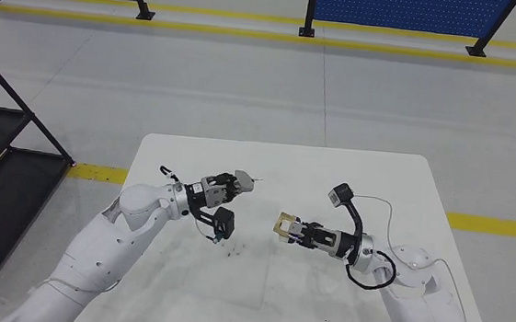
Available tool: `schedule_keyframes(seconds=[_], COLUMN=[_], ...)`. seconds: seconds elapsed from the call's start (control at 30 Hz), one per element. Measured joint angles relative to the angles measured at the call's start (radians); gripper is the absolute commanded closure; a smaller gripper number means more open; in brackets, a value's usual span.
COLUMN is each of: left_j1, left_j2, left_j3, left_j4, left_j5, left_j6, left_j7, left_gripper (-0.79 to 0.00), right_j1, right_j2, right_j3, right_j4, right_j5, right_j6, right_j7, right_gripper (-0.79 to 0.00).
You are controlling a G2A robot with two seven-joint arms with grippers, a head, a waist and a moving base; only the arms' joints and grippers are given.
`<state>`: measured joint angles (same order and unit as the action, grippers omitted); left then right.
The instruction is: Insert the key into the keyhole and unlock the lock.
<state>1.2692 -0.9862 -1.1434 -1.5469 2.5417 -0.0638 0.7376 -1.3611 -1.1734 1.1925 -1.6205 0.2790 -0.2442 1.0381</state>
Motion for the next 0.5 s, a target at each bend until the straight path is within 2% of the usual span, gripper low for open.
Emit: schedule_keyframes(seconds=[0.13,0.2,0.5], left_j1=[-0.030,-0.045,-0.108], left_j2=[0.012,0.016,0.018], left_j3=[0.023,0.034,0.052], left_j4=[-0.007,-0.004,0.101], left_j5=[0.220,0.320,0.326], left_j6=[0.050,0.103,0.390], left_j7=[0.087,0.130,0.310], left_gripper=[0.000,0.000,0.000], right_j1=[0.000,0.000,0.000], right_j2=[0.000,0.000,0.000], right_j3=[0.000,0.000,0.000], right_j4=[0.000,0.000,0.000], right_j5=[0.000,0.000,0.000], right_j6=[0.000,0.000,0.000], right_j7=[0.000,0.000,0.000], right_gripper=[0.000,0.000,0.000])
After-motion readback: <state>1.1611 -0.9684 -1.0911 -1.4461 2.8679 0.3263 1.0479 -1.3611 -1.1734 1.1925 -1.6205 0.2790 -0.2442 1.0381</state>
